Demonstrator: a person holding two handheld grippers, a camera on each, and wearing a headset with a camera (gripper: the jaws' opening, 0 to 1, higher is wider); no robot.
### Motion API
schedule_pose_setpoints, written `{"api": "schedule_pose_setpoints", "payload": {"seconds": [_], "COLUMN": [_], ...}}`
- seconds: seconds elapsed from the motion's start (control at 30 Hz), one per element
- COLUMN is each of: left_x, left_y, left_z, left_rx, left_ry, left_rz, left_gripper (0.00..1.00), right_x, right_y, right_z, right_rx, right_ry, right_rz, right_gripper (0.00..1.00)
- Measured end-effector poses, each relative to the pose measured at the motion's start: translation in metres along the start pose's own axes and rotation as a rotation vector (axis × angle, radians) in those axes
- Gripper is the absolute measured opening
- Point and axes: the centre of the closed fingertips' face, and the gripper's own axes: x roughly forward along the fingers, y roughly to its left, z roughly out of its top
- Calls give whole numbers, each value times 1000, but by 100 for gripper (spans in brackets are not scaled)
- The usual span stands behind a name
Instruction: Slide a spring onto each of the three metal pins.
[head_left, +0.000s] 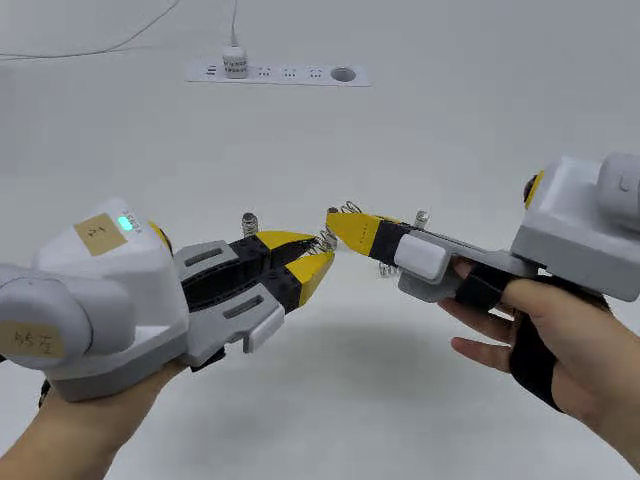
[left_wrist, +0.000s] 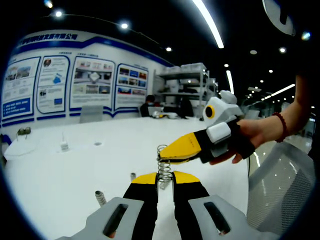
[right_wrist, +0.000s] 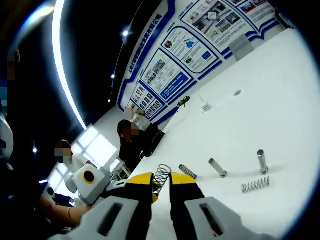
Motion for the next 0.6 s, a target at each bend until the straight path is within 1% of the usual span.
{"api": "schedule_pose_setpoints", "payload": {"seconds": [0.1,0.23,0.33,0.4,0.57,0.6], "left_x": [-1,-2,-2,-1,0,0], "left_y": [0,-1,-1,0,0,0], "left_z": [1,2,1,0,-3,-5], "left_rx": [1,9,12,11,5,-3], "left_ry": [-3,-3,3,11,28,38], "left_rz": [-1,2,5,6,7,9], "left_gripper": [10,10,10,10,11,11], "right_x": [-1,-1,-1,-1,0,0], "right_y": [3,8,9,9,10,9], "right_z": [0,1,2,1,-1,-1], "right_rx": [28,48,60,29,-17,-37], "right_ry": [-2,-14,-16,-8,1,2], "right_rz": [22,47,56,50,43,38], "right_gripper": [13,12,12,12,12,12]}}
